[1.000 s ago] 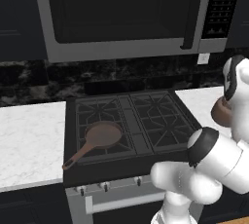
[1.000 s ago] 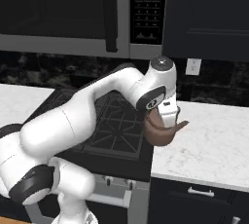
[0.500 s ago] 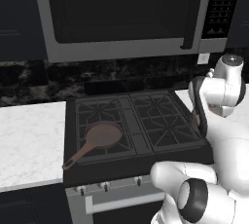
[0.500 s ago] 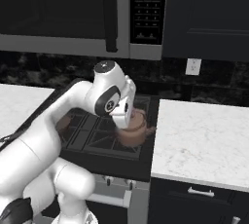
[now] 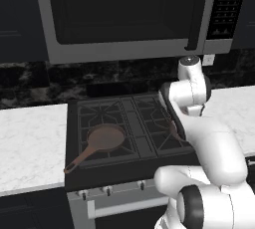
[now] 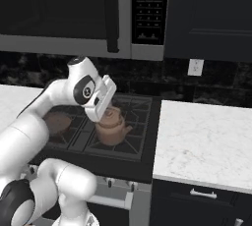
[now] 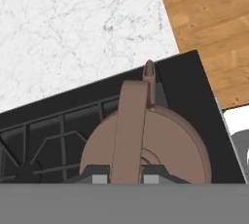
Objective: Pick the kettle from the counter and place it on a stove burner. Then turn the burner on.
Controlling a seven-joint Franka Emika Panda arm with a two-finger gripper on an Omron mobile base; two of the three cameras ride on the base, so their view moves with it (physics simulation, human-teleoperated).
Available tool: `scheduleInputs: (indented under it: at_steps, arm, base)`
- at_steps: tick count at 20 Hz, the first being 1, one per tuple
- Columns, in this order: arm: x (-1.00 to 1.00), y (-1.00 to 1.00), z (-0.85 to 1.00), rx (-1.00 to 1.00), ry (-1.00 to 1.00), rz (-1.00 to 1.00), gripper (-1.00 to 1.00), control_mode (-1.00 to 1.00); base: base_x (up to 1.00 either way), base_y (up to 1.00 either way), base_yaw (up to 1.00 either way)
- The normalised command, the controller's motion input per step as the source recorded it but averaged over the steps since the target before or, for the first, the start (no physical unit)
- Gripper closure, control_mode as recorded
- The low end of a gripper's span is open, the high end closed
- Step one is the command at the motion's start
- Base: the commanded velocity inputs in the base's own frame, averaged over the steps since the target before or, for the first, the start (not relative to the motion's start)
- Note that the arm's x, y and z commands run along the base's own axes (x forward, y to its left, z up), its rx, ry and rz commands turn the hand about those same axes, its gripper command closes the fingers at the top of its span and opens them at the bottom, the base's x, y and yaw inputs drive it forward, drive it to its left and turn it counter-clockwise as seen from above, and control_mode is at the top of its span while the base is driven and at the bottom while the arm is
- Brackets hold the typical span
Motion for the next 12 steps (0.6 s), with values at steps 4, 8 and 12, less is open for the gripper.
scheduleInputs:
  at_steps: [4,8,12]
  arm:
    - [0.46,0.0,0.0,0.0,0.0,0.0,1.0,-1.0]
    - [0.64,0.0,0.0,0.0,0.0,0.0,1.0,-1.0]
    - [0.4,-0.03,0.0,0.03,0.03,0.0,1.0,-1.0]
  base:
    - [0.0,0.0,0.0]
    - [0.0,0.0,0.0]
    - [0.0,0.0,0.0]
